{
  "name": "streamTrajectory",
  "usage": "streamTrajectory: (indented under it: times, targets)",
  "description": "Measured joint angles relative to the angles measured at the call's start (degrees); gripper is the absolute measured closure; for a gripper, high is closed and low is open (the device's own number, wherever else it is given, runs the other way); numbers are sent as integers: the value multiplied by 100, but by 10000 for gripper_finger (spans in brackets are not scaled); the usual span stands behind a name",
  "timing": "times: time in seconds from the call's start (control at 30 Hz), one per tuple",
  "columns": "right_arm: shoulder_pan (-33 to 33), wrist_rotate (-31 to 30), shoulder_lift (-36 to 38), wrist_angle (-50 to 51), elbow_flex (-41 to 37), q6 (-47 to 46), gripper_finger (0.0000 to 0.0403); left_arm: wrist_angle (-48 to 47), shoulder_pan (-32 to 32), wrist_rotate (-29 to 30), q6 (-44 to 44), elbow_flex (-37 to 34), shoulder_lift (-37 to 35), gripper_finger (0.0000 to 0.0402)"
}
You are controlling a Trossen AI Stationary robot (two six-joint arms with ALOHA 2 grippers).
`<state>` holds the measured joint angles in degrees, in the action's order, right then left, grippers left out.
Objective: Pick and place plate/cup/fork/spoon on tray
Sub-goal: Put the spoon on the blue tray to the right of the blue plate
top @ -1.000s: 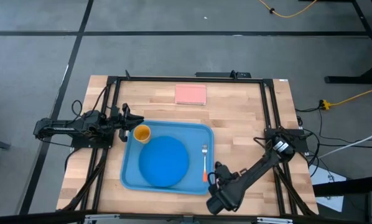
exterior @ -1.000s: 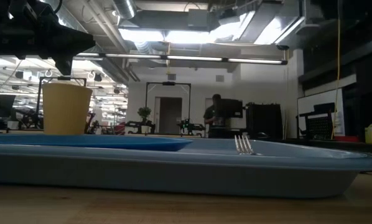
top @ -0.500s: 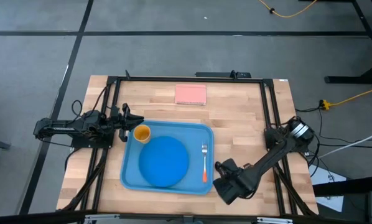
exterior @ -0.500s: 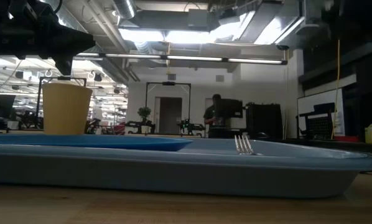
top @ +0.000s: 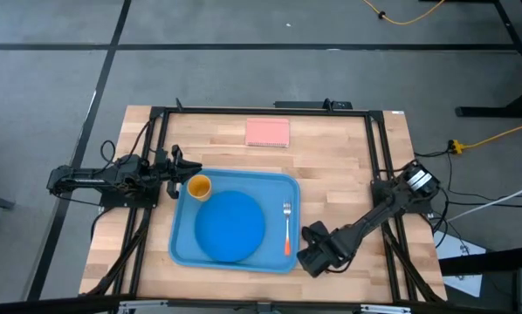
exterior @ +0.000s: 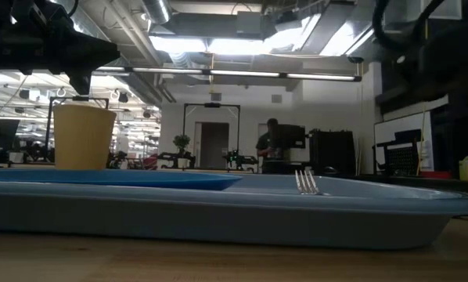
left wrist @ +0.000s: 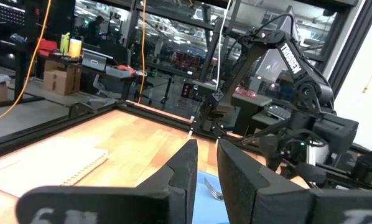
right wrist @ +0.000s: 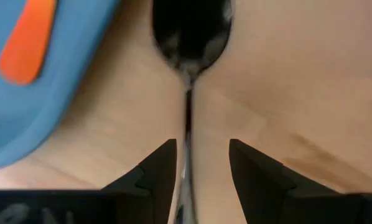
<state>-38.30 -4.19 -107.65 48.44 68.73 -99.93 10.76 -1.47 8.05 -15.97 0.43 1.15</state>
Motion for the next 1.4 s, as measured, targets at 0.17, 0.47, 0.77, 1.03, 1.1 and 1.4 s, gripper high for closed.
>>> streamTrajectory:
  times: [0.17,0.47,0.77,1.03,1.1,1.4]
  targets:
    - [269,137,-203,-102,0,472,250,-1,2,0,0,-1,0,347]
    - [412,337,-315,-227,20,567,268,1,0,0,-2,-2,2,347]
    - [412,409,-328,-305,22,554,353,0,0,0,0,0,0,347]
    - [305,-243,-379,1216,995,260,394,1,2,0,0,0,2,347]
    - [272,-577,-376,1634,1335,170,397,-1,2,0,-1,-1,2,347]
    - [710,-2073,-359,990,1833,-35,398,1,2,0,0,0,0,347]
